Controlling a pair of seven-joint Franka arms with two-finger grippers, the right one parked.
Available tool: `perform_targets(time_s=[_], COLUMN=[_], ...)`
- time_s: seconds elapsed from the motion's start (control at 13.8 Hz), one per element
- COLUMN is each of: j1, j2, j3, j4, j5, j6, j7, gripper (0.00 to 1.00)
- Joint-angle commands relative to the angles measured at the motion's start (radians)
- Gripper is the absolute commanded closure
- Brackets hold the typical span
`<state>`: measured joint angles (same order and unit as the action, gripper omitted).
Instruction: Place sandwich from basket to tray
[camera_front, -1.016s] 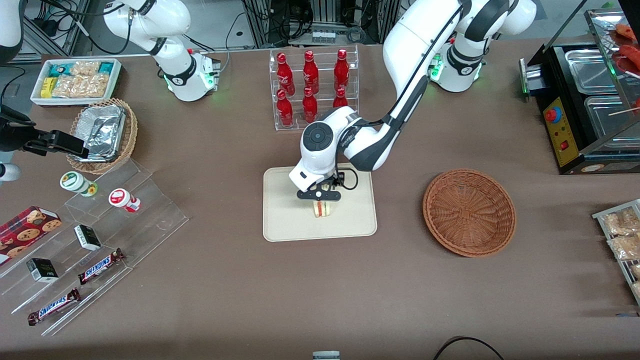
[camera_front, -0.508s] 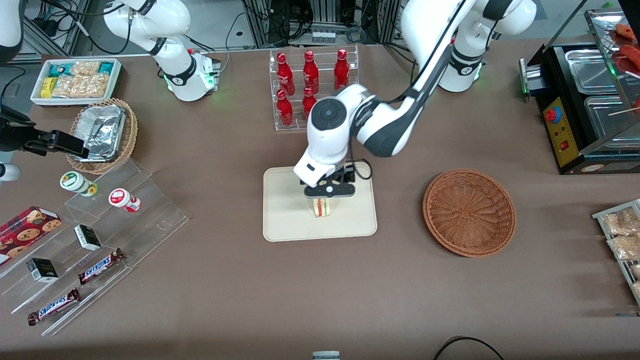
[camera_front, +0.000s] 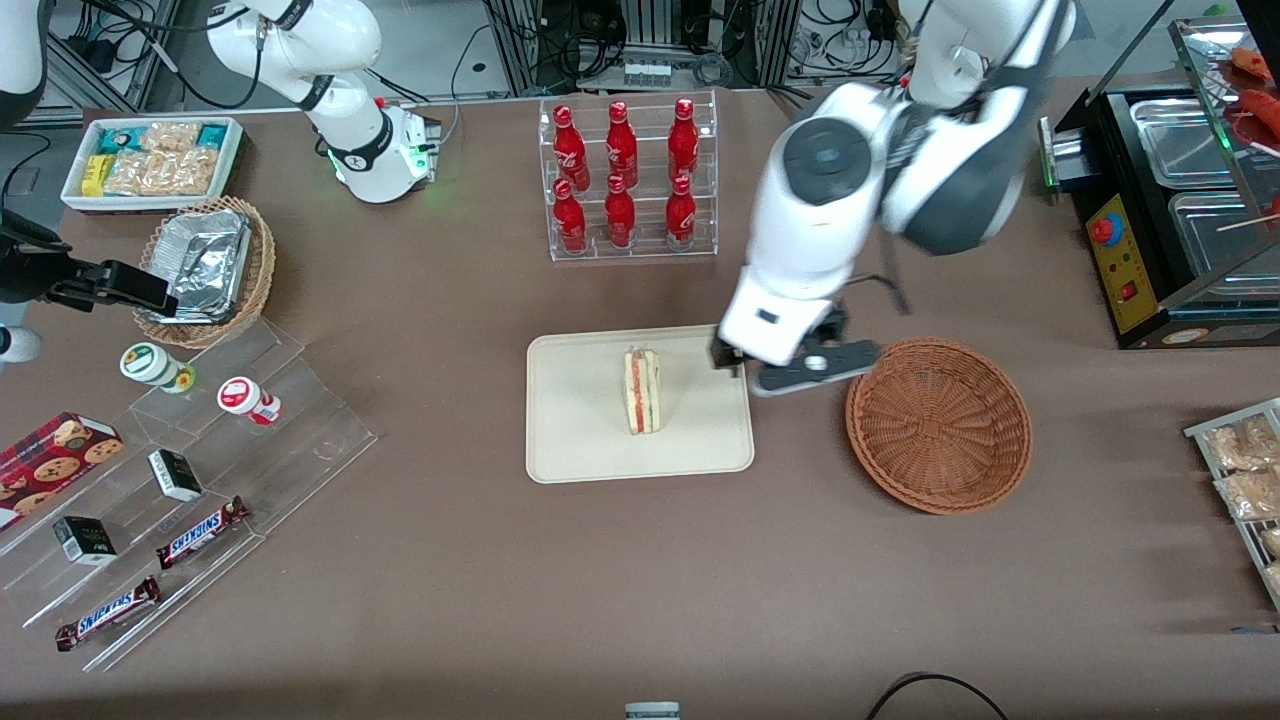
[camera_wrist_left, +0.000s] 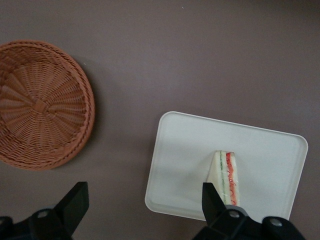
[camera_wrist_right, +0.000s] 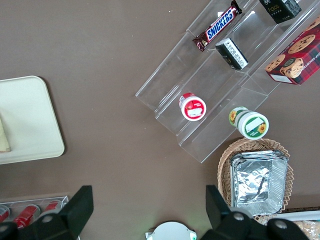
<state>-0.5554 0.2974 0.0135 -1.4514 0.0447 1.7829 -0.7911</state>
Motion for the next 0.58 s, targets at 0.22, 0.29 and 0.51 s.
perform_targets(time_s=[0.22, 0.29, 0.51], j1=[0.156, 0.178, 0.277], j2=[-0.106, -0.116, -0.162], j3=[-0.004, -0.004, -0.004], j4=[-0.035, -0.035, -0.053], j5=[0.011, 0.011, 0.011], j6=[-0.108, -0.131, -0.163], j7=[0.183, 0.231, 0.396], gripper=[0.0, 0.0, 0.0])
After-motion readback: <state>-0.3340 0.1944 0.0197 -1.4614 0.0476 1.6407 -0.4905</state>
